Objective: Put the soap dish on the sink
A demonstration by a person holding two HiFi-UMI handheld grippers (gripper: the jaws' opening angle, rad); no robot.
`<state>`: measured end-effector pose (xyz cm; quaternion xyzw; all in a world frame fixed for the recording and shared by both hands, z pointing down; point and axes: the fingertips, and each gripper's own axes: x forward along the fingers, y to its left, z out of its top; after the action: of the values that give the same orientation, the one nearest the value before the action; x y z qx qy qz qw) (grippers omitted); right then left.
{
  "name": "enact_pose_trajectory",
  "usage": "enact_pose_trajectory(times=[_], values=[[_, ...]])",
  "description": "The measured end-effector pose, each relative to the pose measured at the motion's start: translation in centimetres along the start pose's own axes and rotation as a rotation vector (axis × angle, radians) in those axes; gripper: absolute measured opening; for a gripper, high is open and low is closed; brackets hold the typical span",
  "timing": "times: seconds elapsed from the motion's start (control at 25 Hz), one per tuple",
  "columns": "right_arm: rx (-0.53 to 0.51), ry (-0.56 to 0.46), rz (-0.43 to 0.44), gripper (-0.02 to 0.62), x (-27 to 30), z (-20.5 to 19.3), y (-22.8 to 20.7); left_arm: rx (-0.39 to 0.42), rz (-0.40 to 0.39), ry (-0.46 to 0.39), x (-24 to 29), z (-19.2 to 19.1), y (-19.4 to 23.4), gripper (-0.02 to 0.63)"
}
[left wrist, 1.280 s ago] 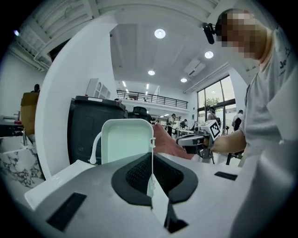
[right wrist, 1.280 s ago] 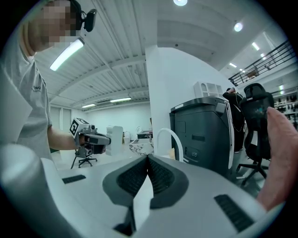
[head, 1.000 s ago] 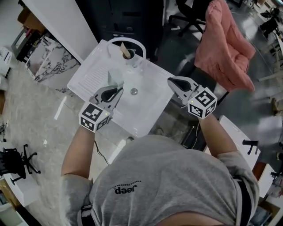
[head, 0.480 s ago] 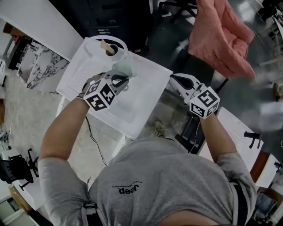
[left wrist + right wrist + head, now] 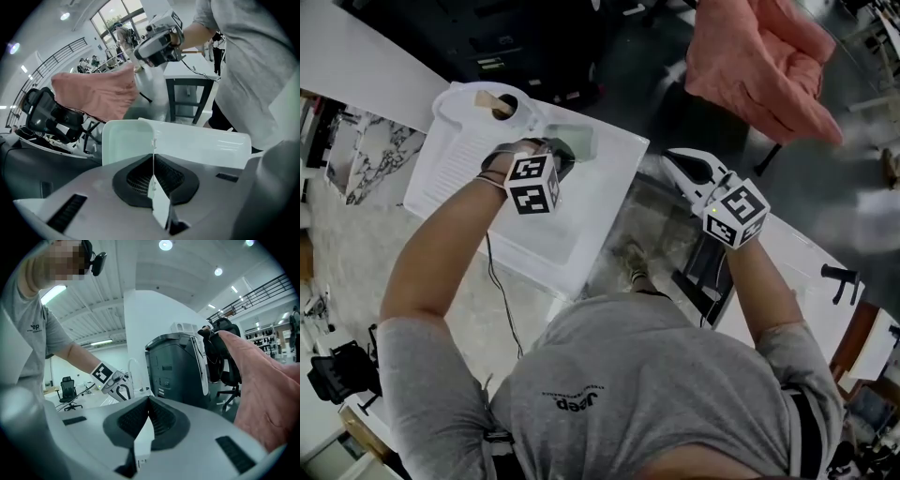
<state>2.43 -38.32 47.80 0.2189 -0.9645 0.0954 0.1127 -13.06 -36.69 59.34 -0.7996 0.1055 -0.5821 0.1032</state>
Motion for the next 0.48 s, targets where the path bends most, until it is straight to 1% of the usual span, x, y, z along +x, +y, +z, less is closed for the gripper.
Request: enact_pose_trajectory(times=[0.24,0.48], values=[[0.022,0.003,-0.019,0.058,-0.8,-1.3,-1.8,0.078,-0.062,0.092,4.9,-1.4,-0.7,0.017],[0.039,0.012,-0.023,0.058,-0.9,-2.4,-2.9,0.133,-0.089,0.146,8.0,-2.2,-0.6,0.017]])
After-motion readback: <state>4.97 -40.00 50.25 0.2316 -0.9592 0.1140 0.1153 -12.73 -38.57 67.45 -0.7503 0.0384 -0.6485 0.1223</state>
